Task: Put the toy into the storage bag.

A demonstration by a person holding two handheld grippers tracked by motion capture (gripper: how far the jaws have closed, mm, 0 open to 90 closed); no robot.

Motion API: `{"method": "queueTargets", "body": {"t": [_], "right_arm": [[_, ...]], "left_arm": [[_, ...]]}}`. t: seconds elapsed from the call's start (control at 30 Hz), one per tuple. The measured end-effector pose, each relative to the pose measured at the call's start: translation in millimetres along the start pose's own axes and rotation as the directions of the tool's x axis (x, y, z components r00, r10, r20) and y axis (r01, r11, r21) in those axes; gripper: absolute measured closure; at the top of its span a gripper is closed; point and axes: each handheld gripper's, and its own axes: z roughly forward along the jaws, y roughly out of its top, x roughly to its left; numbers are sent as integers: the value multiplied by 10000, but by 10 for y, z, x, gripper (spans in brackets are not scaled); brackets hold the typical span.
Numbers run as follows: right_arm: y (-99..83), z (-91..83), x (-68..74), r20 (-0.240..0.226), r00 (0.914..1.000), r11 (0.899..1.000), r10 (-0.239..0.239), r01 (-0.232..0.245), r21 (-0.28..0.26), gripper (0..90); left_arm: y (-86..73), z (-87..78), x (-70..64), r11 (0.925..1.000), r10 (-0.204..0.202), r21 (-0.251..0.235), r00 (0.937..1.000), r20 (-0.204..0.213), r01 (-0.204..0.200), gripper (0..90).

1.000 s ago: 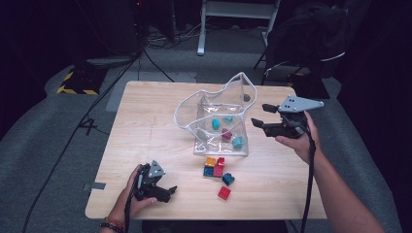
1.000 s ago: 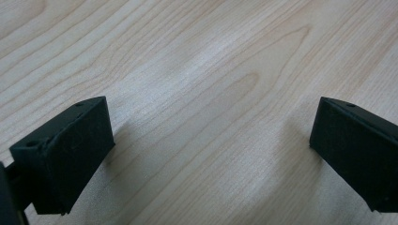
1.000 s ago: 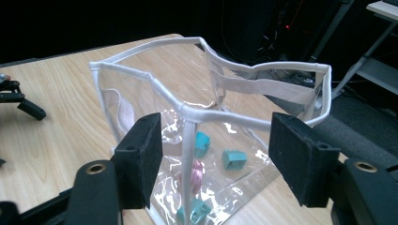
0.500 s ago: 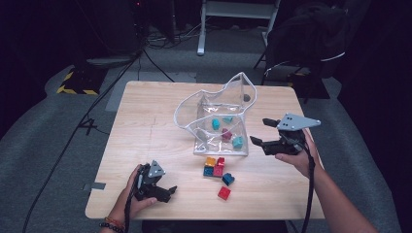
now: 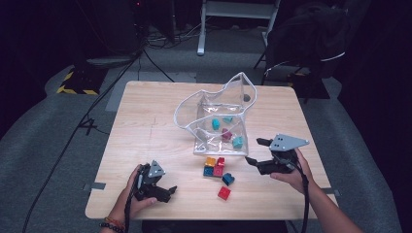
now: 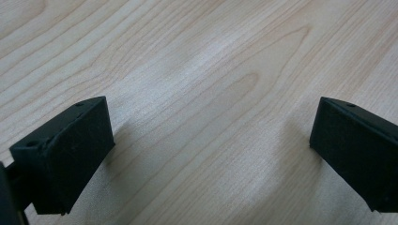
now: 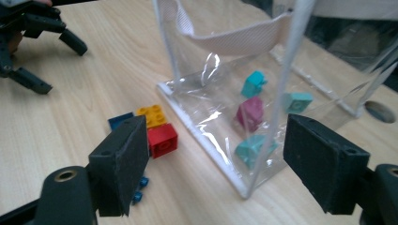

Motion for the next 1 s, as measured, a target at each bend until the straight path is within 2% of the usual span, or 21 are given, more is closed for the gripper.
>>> {"method": "queueTargets", "body": {"t": [0.4, 0.53, 0.73, 1.0], "right_arm": [[-299, 275, 288, -841, 9963, 9972, -189, 249, 704, 235], [-367, 361, 357, -1105, 9938, 9957, -120, 220, 903, 236], [-427, 462, 462, -1494, 9887, 9942, -129, 286, 1032, 242], [-477, 598, 553, -1725, 9848, 9906, -191, 420, 1301, 249]], "left_arm": [[0, 0, 0, 10000, -1, -2, 10000, 1, 1, 2], [0, 0, 0, 10000, -1, 1, 10000, 0, 1, 2], [0, 0, 0, 10000, -1, 1, 10000, 0, 1, 2], [0, 0, 0, 10000, 0, -2, 10000, 0, 0, 2]]}}
